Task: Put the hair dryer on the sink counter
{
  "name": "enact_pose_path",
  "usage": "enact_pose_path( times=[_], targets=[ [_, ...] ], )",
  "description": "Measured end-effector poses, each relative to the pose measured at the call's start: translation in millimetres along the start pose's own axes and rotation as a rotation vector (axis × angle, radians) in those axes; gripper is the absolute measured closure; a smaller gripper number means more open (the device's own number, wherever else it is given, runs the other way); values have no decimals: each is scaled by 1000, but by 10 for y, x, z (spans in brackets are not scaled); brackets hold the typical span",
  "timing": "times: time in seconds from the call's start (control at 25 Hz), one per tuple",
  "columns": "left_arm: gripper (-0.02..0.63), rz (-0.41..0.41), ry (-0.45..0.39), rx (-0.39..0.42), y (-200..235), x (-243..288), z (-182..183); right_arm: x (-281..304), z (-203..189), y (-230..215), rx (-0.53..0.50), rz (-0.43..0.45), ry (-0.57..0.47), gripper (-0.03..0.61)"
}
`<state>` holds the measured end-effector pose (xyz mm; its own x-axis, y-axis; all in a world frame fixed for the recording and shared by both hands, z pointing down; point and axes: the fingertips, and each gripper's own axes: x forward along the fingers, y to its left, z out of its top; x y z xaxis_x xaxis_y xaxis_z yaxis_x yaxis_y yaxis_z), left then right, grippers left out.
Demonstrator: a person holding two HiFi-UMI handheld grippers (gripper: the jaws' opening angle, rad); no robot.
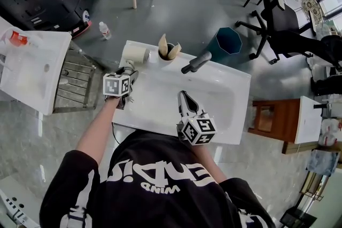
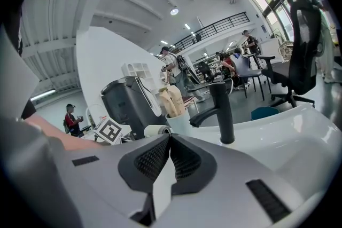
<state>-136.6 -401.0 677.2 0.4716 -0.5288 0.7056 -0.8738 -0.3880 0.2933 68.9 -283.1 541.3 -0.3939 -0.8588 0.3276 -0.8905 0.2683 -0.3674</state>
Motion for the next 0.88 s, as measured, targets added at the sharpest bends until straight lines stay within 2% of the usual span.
enact_pose_path(
  times=[0.44, 0.88],
  targets=[
    [333, 43, -76, 42, -64, -363, 243, -17, 23, -7, 6, 15, -6, 554],
    [333, -19, -217, 50, -533, -1131, 512, -87, 115, 2, -13, 14, -22, 554]
  ],
)
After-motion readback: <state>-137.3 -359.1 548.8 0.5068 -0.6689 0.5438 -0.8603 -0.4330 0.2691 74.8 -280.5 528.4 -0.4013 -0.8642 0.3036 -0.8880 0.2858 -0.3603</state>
